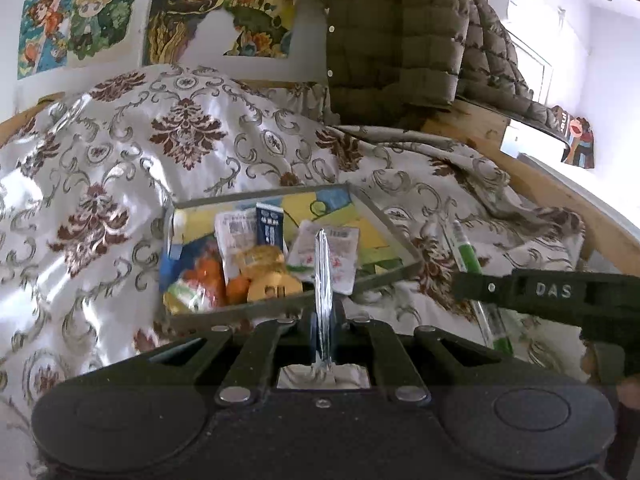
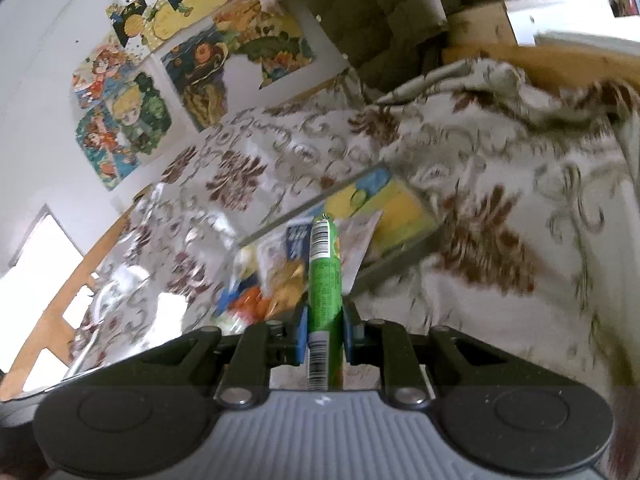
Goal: Organize snacks
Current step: 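Lower the green tube and silver stick into the tray and open both grippers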
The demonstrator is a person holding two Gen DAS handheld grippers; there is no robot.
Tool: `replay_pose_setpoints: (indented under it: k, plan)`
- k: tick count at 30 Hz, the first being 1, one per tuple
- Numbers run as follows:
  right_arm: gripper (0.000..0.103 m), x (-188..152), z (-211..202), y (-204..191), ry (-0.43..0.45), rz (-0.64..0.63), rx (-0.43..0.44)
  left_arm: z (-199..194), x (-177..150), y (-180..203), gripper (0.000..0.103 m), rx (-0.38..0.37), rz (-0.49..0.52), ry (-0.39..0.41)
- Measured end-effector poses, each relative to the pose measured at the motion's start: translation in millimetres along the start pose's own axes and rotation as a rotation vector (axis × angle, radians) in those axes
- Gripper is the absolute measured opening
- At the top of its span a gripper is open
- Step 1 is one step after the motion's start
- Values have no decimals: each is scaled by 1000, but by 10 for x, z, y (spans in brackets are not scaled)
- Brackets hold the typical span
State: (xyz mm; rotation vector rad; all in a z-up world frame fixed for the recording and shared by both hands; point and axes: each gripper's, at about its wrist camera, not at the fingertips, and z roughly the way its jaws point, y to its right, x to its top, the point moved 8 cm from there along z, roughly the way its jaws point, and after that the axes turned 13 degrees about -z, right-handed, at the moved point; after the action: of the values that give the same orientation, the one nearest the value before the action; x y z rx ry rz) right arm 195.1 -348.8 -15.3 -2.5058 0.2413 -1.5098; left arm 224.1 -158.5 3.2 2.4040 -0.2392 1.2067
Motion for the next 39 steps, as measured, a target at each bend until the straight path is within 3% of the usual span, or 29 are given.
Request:
replay_pose_setpoints:
  k: [9, 15, 20, 29, 39]
  plan:
    - [20, 215, 676, 279, 28, 45, -65, 670, 272, 95, 6, -25, 5, -11]
    - [20, 477, 1097, 463, 67, 110, -51, 1247, 428, 94, 6, -25, -6, -43]
    - [20, 662, 1426, 577, 85, 92, -59, 1701, 564, 60, 6, -3, -4, -55]
    - [20, 656, 1907, 794, 57, 101, -76, 2295, 680, -90, 6, 37, -43, -96]
    - [20, 579, 2167, 1013, 27, 151, -74, 2578, 678, 71, 6, 21, -10, -113]
